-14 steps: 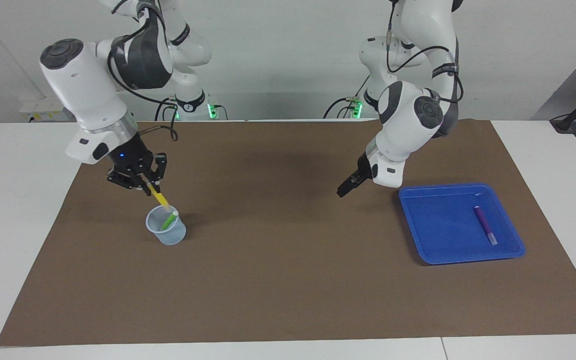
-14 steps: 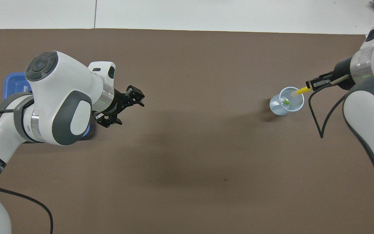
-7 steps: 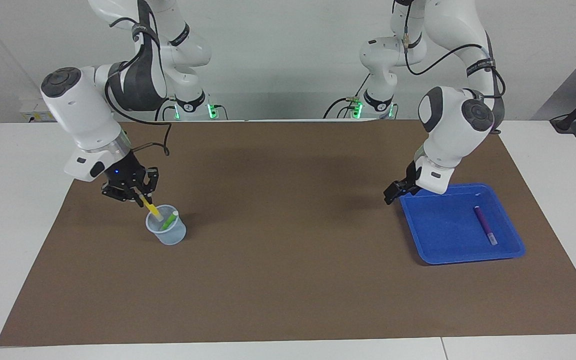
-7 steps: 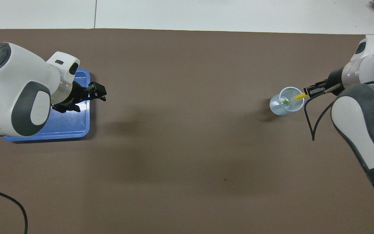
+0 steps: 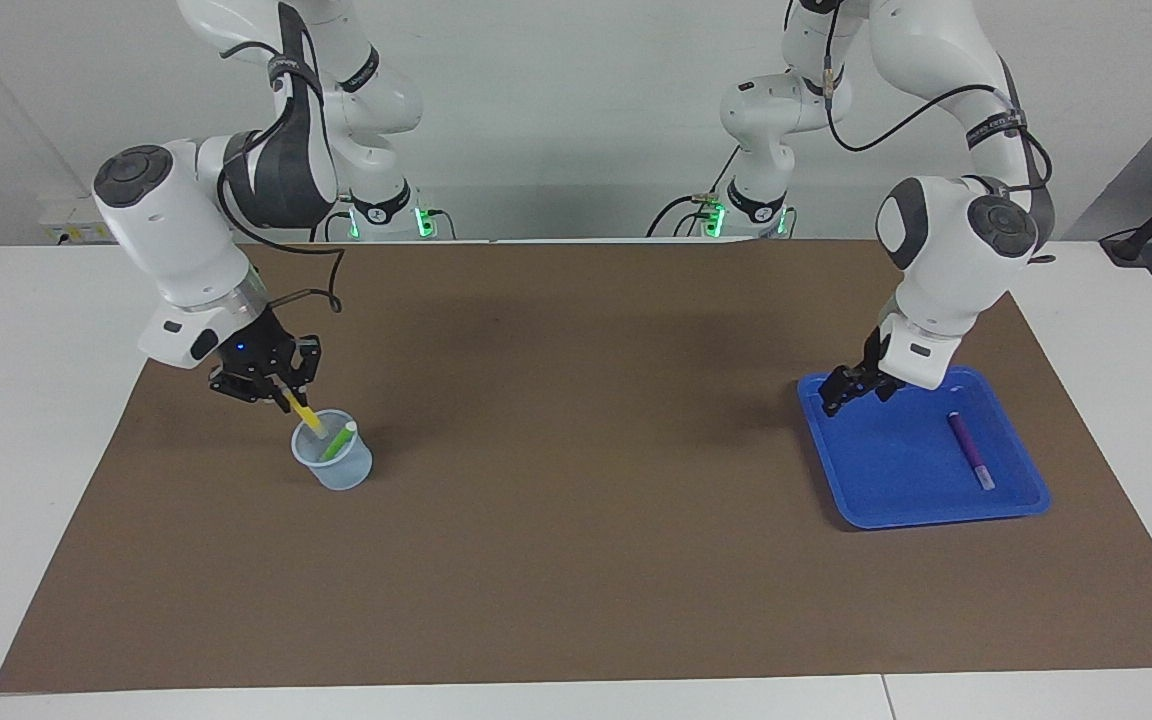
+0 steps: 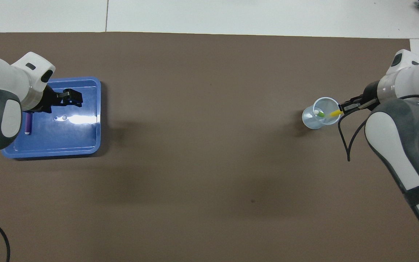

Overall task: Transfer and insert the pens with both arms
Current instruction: 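Insert the yellow pen into the white cup with the right gripper, then grasp the purple pen with the left gripper while the right gripper withdraws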

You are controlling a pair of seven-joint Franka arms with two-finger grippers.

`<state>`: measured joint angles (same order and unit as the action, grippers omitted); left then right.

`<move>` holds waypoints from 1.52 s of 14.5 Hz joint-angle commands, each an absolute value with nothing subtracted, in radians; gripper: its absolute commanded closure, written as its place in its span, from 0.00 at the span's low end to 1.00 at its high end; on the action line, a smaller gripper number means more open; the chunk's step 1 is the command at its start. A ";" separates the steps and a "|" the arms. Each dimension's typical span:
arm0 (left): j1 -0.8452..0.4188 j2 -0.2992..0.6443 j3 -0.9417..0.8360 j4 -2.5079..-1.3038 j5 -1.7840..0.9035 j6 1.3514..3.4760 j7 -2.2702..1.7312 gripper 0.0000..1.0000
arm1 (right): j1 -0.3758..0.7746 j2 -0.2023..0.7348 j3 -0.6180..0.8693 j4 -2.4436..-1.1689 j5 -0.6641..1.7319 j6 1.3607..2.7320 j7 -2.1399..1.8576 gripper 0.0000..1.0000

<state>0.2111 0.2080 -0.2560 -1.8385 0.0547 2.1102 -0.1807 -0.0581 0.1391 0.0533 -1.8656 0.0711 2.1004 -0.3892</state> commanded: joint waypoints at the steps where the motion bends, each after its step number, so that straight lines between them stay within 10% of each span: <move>1: 0.264 0.241 -0.265 -1.832 0.078 2.141 -0.120 0.10 | -0.067 0.126 0.060 -1.922 0.049 2.154 -0.388 1.00; 2: 0.281 0.261 -0.267 -1.804 0.078 2.131 -0.088 0.02 | -0.067 0.127 0.060 -1.922 0.049 2.157 -0.367 0.81; 4: 0.307 0.310 -0.265 -1.732 0.080 2.096 -0.046 0.02 | -0.064 0.127 0.061 -1.921 0.049 2.148 -0.267 0.00; 8: 0.333 0.448 -0.262 -1.548 0.159 2.002 -0.029 0.04 | -0.057 0.107 0.061 -1.879 0.051 2.074 -0.227 0.00; 22: 0.453 0.479 -0.261 -1.723 0.207 2.286 0.124 0.09 | -0.055 -0.095 0.071 -1.801 0.051 1.750 -0.173 0.00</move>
<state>0.4344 0.4948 -0.2529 -1.6839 0.1847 2.2523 0.1119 -0.0545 -0.0913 0.0636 -1.8004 0.0710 1.7636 -0.1970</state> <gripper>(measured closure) 0.084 0.000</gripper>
